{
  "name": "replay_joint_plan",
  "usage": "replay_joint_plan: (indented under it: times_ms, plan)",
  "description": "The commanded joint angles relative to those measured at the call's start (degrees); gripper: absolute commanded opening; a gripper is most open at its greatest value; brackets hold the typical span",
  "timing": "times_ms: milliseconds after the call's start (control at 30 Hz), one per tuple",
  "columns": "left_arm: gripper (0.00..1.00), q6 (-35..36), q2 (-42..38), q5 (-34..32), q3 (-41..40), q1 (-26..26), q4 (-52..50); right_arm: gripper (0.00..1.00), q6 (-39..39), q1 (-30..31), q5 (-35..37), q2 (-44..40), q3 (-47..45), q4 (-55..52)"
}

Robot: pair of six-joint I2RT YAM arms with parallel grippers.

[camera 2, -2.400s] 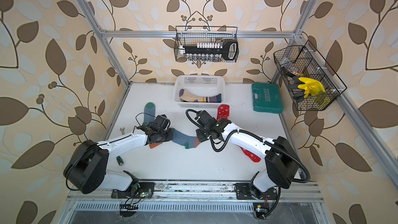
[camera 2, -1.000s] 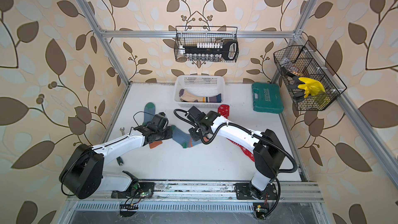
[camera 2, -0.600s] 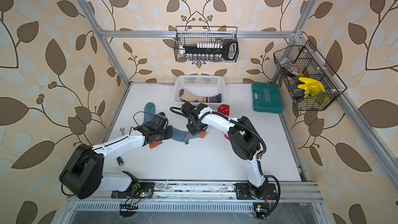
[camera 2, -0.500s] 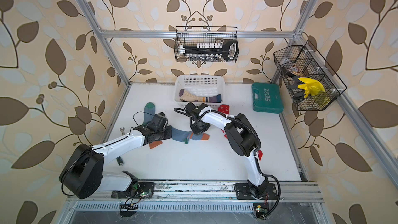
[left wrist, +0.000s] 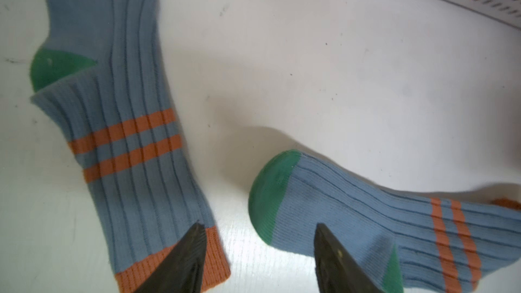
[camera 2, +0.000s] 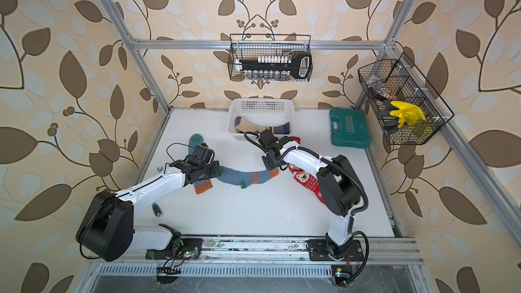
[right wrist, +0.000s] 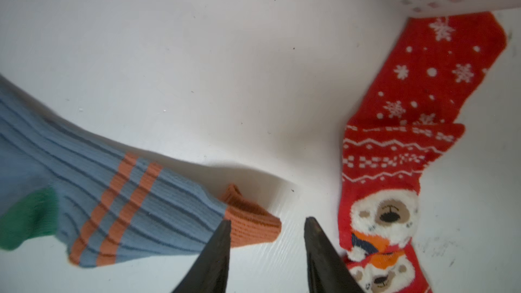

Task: Place the socks together as a pair
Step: Flatten out the sock at the center of the board.

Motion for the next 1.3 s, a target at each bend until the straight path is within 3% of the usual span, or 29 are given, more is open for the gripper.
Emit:
replay_joint_plan:
  times_ms: [0, 100, 233, 533, 600, 667, 767, 900, 1133, 1267]
  plan:
    - [0.65, 0.95, -0.59, -0.54, 2.71, 1.01, -2.21, 0.45, 3.55, -2.41, -5.71, -7.24, -8.68, 7.66]
    - [0.65, 1.04, 2.07, 1.67, 3.02, 1.29, -1.79, 0.48, 6.68, -8.16, -16.61, -13.20, -18.33, 16.10]
    - [0.64, 0.98, 5.18, 5.14, 3.98, 1.29, -0.23, 0.50, 9.03, -13.84, -29.00, -12.79, -23.97, 23.97]
    - [0.47, 1.88, 10.66, 6.70, 6.29, 1.29, 0.31, 0.55, 12.93, -15.46, -37.94, -2.94, -24.09, 34.02]
    - [0.38, 1.95, 11.45, 6.76, 6.33, 1.29, 0.54, 0.51, 13.66, -15.48, -39.22, -1.26, -23.77, 35.49]
    - [0.27, 2.21, 12.08, 6.94, 6.48, 1.29, 0.80, 0.34, 14.20, -15.43, -40.19, -0.62, -23.65, 36.29]
    - [0.11, 2.35, 11.83, 7.19, 6.61, 1.29, 0.81, 0.14, 13.92, -15.38, -39.64, -2.27, -23.75, 34.45]
    - [0.00, 2.33, 10.66, 7.82, 6.55, 1.29, 0.84, 0.00, 10.85, -13.57, -32.10, -7.54, -21.45, 24.23]
    - [0.00, 2.61, 10.73, 8.11, 7.66, 1.29, 0.86, 0.00, 6.08, -5.98, -13.32, -6.67, -8.95, 0.79]
    - [0.00, 2.49, 11.54, 7.78, 8.35, 1.19, 0.79, 0.05, 5.66, -4.53, -6.85, -2.26, -6.12, -2.72]
